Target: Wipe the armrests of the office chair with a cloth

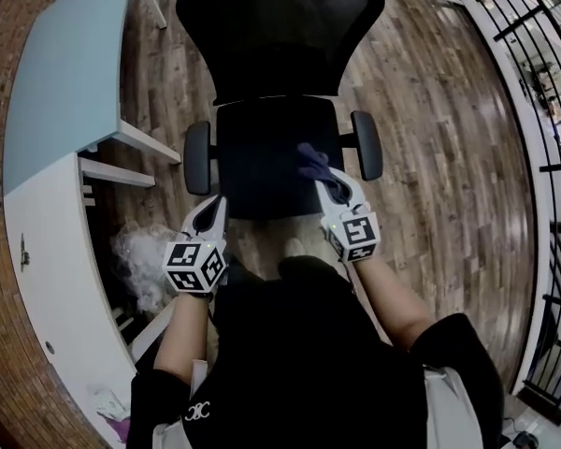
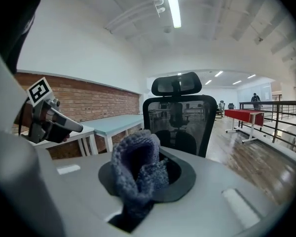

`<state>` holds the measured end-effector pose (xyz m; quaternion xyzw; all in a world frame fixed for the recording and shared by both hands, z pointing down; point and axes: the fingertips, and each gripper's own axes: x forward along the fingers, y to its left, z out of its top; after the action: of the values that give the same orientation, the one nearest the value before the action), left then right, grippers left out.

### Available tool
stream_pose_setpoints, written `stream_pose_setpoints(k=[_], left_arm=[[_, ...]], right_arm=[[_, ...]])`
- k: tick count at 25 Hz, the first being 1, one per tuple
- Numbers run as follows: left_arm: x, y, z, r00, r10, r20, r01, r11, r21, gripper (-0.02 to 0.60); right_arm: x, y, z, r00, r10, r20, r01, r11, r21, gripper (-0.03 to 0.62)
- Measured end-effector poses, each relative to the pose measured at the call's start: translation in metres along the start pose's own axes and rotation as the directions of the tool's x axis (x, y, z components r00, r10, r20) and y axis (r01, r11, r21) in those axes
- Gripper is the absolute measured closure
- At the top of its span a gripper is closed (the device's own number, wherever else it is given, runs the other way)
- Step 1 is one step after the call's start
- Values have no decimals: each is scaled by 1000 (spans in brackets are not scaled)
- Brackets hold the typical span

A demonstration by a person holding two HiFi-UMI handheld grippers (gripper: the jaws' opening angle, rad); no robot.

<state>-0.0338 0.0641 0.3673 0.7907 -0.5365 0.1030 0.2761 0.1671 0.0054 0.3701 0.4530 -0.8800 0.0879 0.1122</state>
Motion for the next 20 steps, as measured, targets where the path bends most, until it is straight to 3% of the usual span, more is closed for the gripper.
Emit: stream_pose_setpoints(k=[5, 10, 14, 20], left_arm=[[4, -45, 10, 999, -9, 44, 7, 999, 36, 575], [-3, -52, 16, 997, -7, 75, 3, 999, 51, 575], [-37, -40, 6, 997, 9, 82, -10, 1000, 16, 575], [-110, -34, -32, 996, -1, 88, -3, 999, 37, 575]], right_arm=[[-30, -23, 11, 999, 5, 38, -6, 1000, 15, 542], [-50, -20, 27, 996, 1, 93, -7, 998, 68, 540], [-71, 9, 22, 996, -3, 89, -5, 996, 94, 540], [-113, 74, 15, 993, -16, 114, 0, 991, 133, 540]])
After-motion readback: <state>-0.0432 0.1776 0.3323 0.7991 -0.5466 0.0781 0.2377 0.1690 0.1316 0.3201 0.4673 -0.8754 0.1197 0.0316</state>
